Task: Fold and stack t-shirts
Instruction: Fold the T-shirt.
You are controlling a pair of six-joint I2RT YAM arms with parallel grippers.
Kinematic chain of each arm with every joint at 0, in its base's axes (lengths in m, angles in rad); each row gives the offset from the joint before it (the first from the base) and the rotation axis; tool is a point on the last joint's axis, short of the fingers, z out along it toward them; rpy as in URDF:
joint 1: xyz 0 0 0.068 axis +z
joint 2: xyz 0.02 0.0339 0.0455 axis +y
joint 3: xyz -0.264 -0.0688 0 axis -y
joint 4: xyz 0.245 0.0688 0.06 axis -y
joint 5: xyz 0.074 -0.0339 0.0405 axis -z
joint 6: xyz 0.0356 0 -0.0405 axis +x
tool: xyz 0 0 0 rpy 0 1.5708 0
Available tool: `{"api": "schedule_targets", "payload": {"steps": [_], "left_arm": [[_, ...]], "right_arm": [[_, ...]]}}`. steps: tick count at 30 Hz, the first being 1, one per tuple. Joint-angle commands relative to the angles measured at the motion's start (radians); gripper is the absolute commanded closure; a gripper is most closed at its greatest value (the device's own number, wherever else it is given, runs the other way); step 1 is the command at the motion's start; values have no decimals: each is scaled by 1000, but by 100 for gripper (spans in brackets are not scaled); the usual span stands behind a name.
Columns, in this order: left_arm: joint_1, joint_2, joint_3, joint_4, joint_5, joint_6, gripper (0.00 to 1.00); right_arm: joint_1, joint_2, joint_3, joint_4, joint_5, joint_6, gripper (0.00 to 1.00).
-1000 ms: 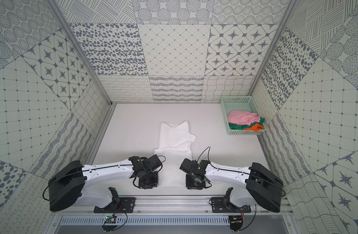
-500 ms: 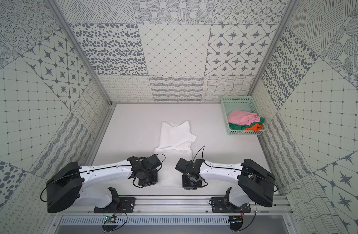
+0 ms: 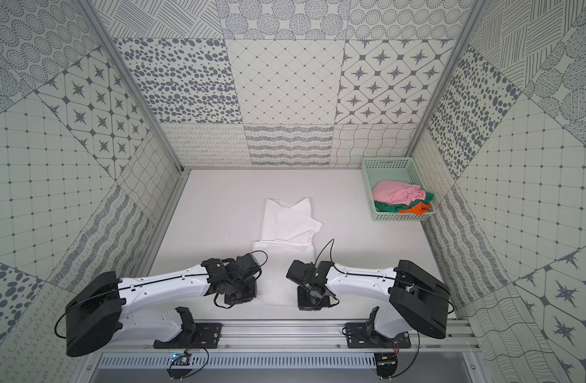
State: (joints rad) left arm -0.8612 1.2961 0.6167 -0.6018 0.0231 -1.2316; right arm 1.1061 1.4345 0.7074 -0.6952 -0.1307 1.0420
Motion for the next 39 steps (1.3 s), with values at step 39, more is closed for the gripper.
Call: {"api": "schedule_targets", "payload": {"steps": [39], "left_arm": [[-1, -24, 78, -56, -27, 10, 100]], "right_arm": [[6, -8, 49, -85, 180, -1, 100]]}}
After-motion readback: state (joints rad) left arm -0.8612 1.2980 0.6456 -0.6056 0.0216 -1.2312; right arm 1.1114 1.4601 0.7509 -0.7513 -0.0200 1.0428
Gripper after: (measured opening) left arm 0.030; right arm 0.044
